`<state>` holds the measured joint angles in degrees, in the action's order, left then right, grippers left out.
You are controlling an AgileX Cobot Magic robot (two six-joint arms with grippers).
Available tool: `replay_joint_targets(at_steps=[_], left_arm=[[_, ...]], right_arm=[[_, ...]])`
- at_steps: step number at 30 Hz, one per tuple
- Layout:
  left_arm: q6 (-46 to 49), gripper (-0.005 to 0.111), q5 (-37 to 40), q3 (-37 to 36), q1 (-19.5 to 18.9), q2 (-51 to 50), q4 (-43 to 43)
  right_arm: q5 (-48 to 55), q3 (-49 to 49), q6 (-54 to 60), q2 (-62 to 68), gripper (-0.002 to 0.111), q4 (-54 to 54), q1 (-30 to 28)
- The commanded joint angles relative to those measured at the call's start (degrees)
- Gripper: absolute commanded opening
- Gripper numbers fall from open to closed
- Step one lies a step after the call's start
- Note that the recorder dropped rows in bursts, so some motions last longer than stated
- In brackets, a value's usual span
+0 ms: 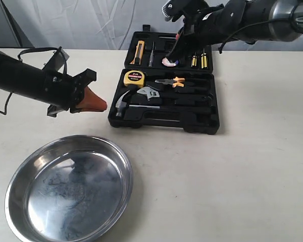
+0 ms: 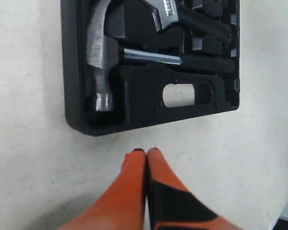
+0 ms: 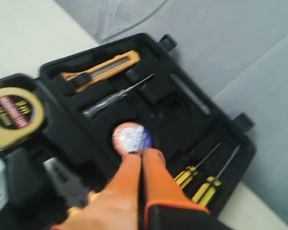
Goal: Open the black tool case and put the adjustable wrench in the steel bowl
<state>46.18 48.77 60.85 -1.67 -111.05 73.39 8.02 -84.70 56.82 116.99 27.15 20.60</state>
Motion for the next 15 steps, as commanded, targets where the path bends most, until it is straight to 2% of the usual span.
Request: replay_joint_targets(at_steps=[1,4,7,12,15], left_arm=[[10.5,0.000,-4.4,-1.9,0.1,2.5,4.3],[18.8,0.000,-9.7,-7.5,0.1,9.8,9.7],[22.0,0.000,-13.2,-12.2,0.1,18.8,10.1],[21.9,0.000,-13.2,-18.8,0.1,33.4,10.5],[21.7,0.000,-11.2,-21.8,0.1,40.6,10.5]], right_arm=[[13.5,-0.1,-2.3,-2.5,0.000,3.2,-0.1],[17.9,-0.1,-7.5,-4.4,0.000,2.0,-1.1],[22.3,-0.1,-8.0,-6.2,0.000,1.4,-1.6],[33.5,-0.1,-6.7,-9.1,0.000,-4.2,-1.6],[38.9,-0.1,-1.1,-9.4,0.000,-4.1,-1.6]])
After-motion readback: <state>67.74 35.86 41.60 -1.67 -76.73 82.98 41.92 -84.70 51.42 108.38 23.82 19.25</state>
